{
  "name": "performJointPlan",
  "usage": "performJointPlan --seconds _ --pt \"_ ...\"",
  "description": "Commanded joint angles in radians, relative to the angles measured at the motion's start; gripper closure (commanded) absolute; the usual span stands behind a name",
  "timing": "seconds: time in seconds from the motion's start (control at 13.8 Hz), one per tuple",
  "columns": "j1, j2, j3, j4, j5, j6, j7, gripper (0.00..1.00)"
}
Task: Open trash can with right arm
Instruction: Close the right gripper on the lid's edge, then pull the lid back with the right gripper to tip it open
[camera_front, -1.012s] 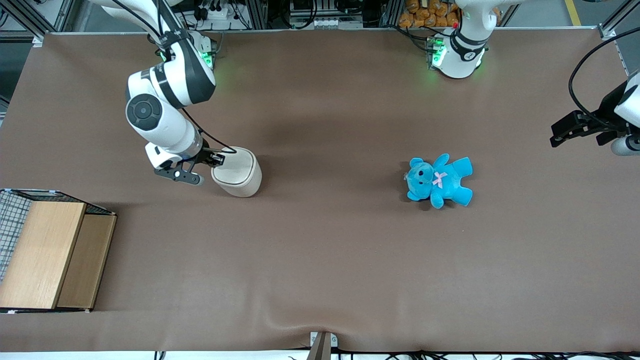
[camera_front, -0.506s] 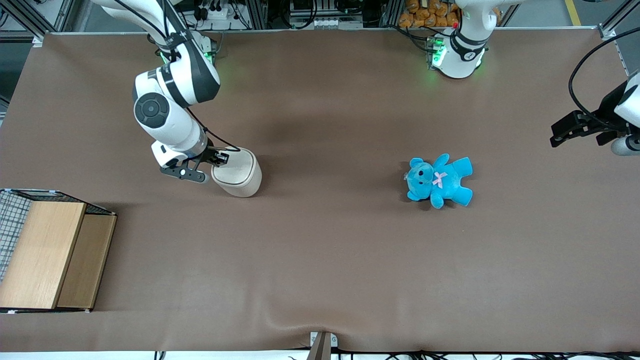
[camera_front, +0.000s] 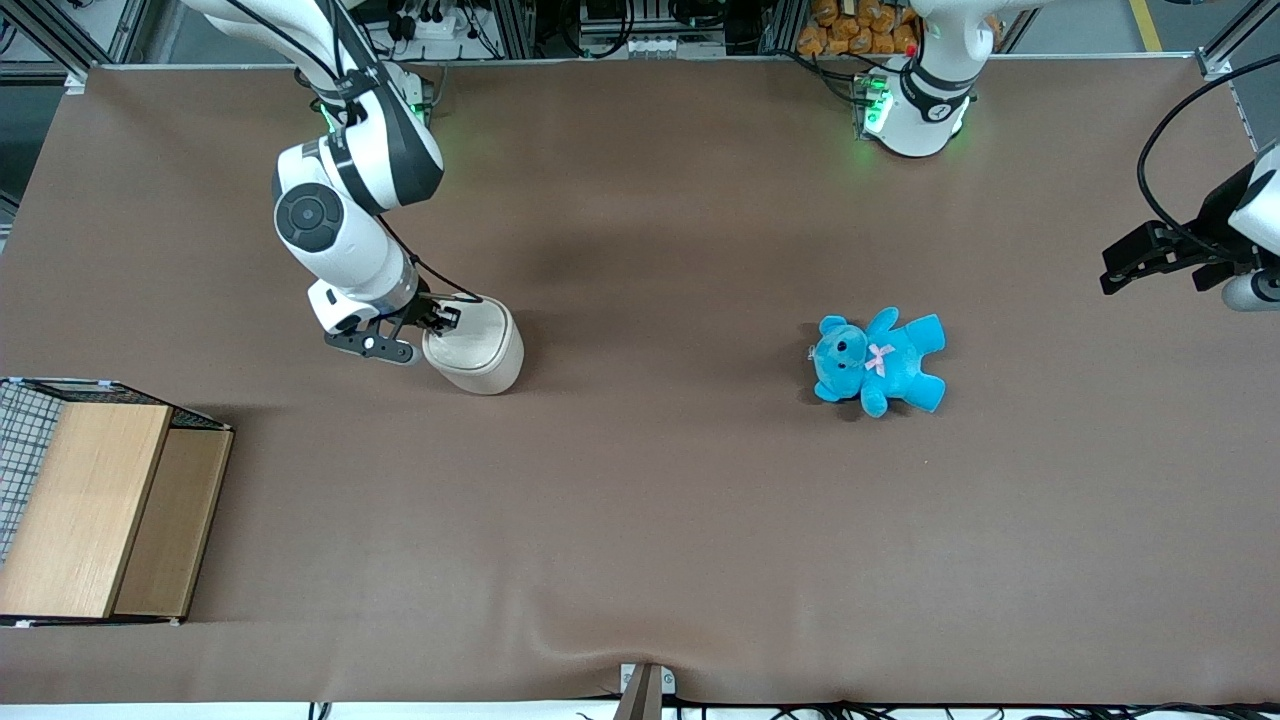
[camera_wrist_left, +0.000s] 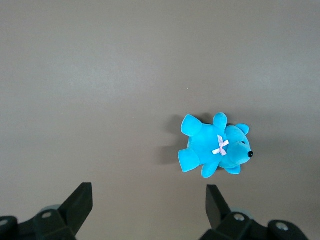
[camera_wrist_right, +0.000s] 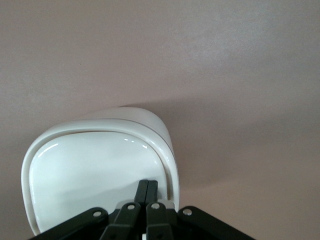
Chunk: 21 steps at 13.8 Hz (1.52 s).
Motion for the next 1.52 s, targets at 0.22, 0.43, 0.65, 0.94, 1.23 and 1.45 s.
performJointPlan --seconds 0.22,0.43,0.65,0.94,1.23,1.45 --pt "0.025 0.011 -0.008 0.040 0.012 -0.066 0.035 1.00" --pt "0.009 0.008 -0.011 0.181 0.012 -0.269 0.035 1.00" --pt "-0.001 0.008 -0.010 0.294 0.012 -0.407 0.035 1.00" --pt "-0.015 0.018 -0.013 0.390 0.059 -0.499 0.036 0.84" --pt "-0.031 0.021 -0.013 0.477 0.075 -0.568 0.030 0.00" --pt "-0.061 0.019 -0.016 0.538 0.073 -0.590 0.021 0.00"
